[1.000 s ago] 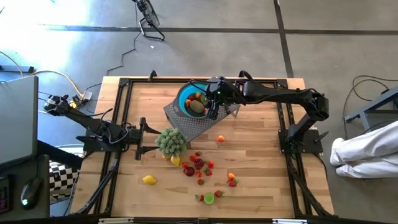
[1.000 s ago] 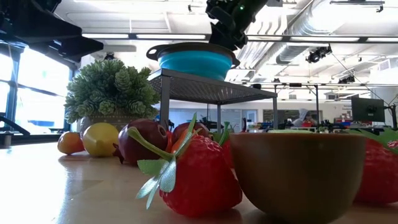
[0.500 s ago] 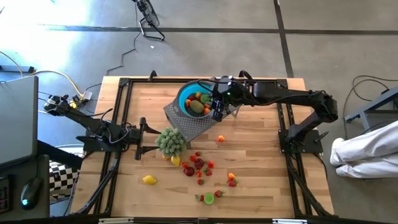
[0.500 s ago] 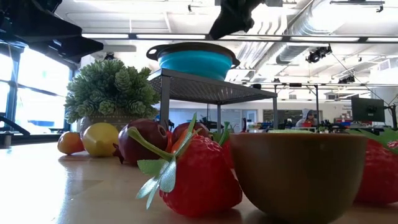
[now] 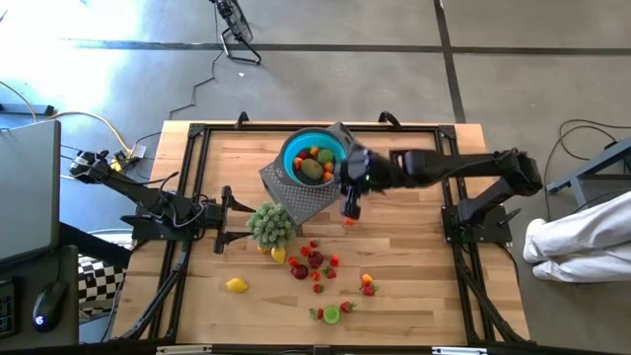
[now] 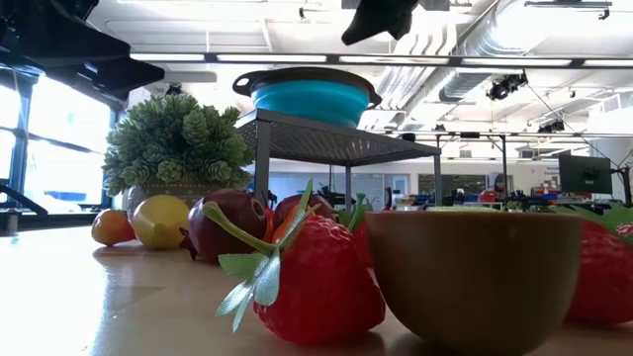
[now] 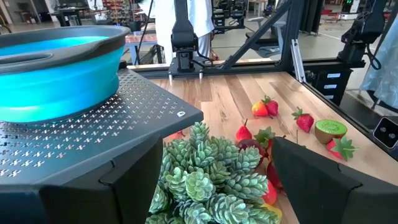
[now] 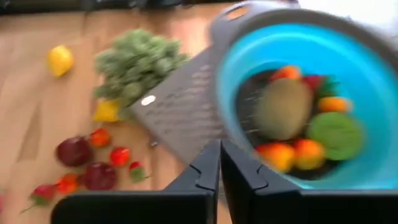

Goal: Pick & Place Fruit
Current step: Put the strawberry into the blue strainer bowl on the shelf

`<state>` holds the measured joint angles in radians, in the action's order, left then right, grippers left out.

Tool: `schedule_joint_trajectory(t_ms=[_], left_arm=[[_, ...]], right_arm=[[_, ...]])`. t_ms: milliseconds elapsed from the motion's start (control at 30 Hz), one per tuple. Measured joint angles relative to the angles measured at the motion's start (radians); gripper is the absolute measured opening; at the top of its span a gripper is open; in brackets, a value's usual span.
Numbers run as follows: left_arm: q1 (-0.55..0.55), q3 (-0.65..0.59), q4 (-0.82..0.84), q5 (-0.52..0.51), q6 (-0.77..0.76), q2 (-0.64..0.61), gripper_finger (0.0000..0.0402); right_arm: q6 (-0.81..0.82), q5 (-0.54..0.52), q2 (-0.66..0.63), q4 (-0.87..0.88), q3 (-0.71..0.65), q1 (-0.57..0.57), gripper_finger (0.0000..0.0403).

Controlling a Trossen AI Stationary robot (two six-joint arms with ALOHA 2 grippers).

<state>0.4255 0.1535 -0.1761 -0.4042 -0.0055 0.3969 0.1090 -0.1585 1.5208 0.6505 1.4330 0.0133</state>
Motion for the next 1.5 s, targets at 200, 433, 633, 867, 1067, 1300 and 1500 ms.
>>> schedule_joint_trajectory(t_ms=[200, 433, 633, 867, 1067, 1300, 1500], left_arm=[[0.0, 0.0, 0.0, 0.0, 0.0, 0.0, 0.0294], [0.0, 0.0, 0.0, 0.0, -0.001, 0.0, 0.0294], [0.0, 0.001, 0.0, 0.0, -0.026, 0.0, 0.0294], [0.0, 0.001, 0.0, 0.0, -0.029, 0.0, 0.0294], [0.0, 0.001, 0.0, 0.0, -0.028, 0.0, 0.0294], [0.0, 0.001, 0.0, 0.0, -0.027, 0.0, 0.0294], [0.0, 0.001, 0.0, 0.0, -0.026, 0.0, 0.0294]], right_arm=[[0.115, -0.075, -0.008, -0.054, -0.107, 0.085, 0.0002], [0.32, -0.147, -0.006, -0.057, -0.187, 0.178, 0.0002], [0.463, -0.264, -0.006, -0.056, -0.199, 0.303, 0.0002], [0.649, -0.335, -0.006, -0.038, -0.2, 0.423, 0.0002], [0.85, -0.337, -0.006, 0.01, -0.2, 0.515, 0.0002], [1.127, -0.329, -0.006, 0.082, -0.2, 0.617, 0.0002], [1.148, -0.152, -0.006, 0.156, -0.2, 0.685, 0.0002]])
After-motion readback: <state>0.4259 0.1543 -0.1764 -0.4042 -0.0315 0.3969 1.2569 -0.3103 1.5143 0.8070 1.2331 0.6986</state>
